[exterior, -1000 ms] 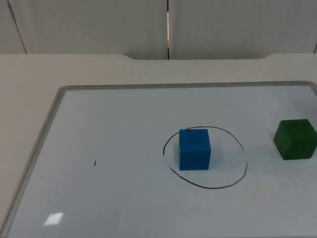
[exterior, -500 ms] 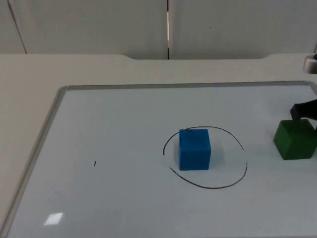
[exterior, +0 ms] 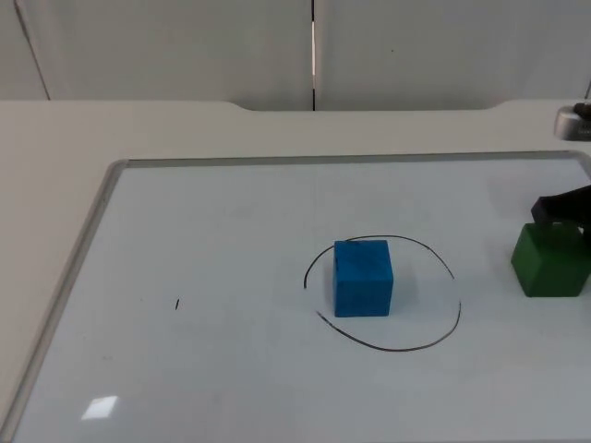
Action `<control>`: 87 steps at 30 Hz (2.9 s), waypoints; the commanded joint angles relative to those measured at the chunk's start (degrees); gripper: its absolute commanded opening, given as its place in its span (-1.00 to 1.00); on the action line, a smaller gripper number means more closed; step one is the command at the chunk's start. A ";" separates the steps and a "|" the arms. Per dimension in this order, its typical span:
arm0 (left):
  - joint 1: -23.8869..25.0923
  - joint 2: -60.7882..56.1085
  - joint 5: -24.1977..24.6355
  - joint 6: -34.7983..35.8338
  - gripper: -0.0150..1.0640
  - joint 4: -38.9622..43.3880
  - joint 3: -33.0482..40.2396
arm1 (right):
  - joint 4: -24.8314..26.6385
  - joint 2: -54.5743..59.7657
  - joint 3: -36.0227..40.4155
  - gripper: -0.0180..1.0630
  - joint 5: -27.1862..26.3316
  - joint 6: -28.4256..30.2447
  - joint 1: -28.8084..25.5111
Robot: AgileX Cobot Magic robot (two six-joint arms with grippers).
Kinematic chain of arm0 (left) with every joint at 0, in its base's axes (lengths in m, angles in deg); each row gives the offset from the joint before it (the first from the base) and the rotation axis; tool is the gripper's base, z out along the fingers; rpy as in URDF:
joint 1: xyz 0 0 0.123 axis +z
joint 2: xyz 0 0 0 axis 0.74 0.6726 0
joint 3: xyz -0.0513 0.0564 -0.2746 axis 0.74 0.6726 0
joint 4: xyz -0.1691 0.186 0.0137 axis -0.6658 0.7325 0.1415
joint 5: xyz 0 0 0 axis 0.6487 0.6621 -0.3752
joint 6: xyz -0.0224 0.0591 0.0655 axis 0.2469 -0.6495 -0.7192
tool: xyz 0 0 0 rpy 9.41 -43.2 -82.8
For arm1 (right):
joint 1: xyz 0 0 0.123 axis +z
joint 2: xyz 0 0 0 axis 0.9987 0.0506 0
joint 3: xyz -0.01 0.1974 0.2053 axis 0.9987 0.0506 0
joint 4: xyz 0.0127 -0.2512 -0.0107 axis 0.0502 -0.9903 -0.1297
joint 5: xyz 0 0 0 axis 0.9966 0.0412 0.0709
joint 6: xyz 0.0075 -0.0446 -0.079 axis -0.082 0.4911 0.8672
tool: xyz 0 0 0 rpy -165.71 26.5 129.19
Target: Push the two cubes into the marked area.
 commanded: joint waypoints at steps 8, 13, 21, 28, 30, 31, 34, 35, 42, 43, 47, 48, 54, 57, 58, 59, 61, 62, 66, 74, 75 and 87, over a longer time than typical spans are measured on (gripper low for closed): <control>0.12 -0.21 -0.71 0.40 -0.98 0.23 0.26 | 4.65 -0.19 -0.31 -0.97 0.21 -0.17 0.33; 0.12 -0.21 -0.71 0.40 -0.98 0.23 0.26 | 5.87 -0.19 -0.31 -0.97 0.77 -0.06 0.33; 0.12 -0.21 -0.71 0.40 -0.98 0.23 0.26 | 8.38 -0.19 -0.31 -0.97 1.93 0.07 1.02; 0.12 -0.21 -0.71 0.40 -0.98 0.23 0.26 | 8.39 -0.19 -0.31 -0.97 1.09 0.07 3.44; 0.12 -0.21 -0.71 0.40 -0.98 0.23 0.26 | 8.39 -0.19 -0.31 -0.97 0.55 0.07 4.27; 0.12 -0.21 -0.71 0.40 -0.98 0.23 0.26 | 8.39 -0.19 -0.31 -0.97 0.45 0.07 4.41; 0.12 -0.21 -0.71 0.40 -0.98 0.23 0.26 | 8.51 -0.19 -0.31 -0.97 0.45 0.07 5.00; 0.12 -0.21 -0.71 0.40 -0.98 0.23 0.26 | 8.62 -0.19 -0.31 -0.97 0.36 0.07 5.05; 0.12 -0.21 -0.71 0.40 -0.98 0.23 0.26 | 8.79 -0.19 -0.31 -0.97 0.36 0.07 5.03; 0.12 -0.21 -0.71 0.40 -0.98 0.23 0.26 | 8.79 -0.19 -0.31 -0.97 0.36 0.07 5.03; 0.12 -0.21 -0.71 0.40 -0.98 0.23 0.26 | 9.62 -0.19 -0.31 -0.97 0.61 0.07 5.03; 0.12 -0.21 -0.71 0.40 -0.98 0.23 0.26 | 9.62 -0.19 -0.31 -0.97 0.61 0.07 5.03; 0.12 -0.21 -0.71 0.40 -0.98 0.23 0.26 | 11.19 -0.19 -0.31 -0.97 -0.16 0.07 6.56; 0.12 -0.21 -0.71 0.40 -0.98 0.23 0.26 | 11.18 -0.19 -0.31 -0.97 -1.22 0.07 7.72; 0.12 -0.21 -0.71 0.40 -0.98 0.23 0.26 | 11.18 -0.19 -0.31 -0.97 -1.89 0.07 8.37; 0.12 -0.21 -0.71 0.40 -0.98 0.23 0.26 | 11.18 -0.19 -0.31 -0.97 -2.03 0.07 8.42; 0.12 -0.21 -0.71 0.40 -0.98 0.23 0.26 | 11.39 -0.19 -0.31 -0.97 -2.72 0.07 9.02; 0.12 -0.21 -0.71 0.40 -0.98 0.23 0.26 | 11.39 -0.19 -0.31 -0.97 -2.72 0.07 9.02; 0.12 -0.21 -0.71 0.40 -0.98 0.23 0.26 | 11.99 -0.19 -0.31 -0.97 -2.63 0.07 9.02; 0.12 -0.21 -0.71 0.40 -0.98 0.23 0.26 | 12.64 -0.19 -0.31 -0.97 -2.55 0.07 9.02; 0.12 -0.21 -0.71 0.40 -0.98 0.23 0.26 | 12.65 -0.19 -0.31 -0.97 -2.55 0.07 9.44; 0.12 -0.21 -0.71 0.40 -0.98 0.23 0.26 | 11.42 -0.19 -0.31 -0.97 -5.87 0.48 13.59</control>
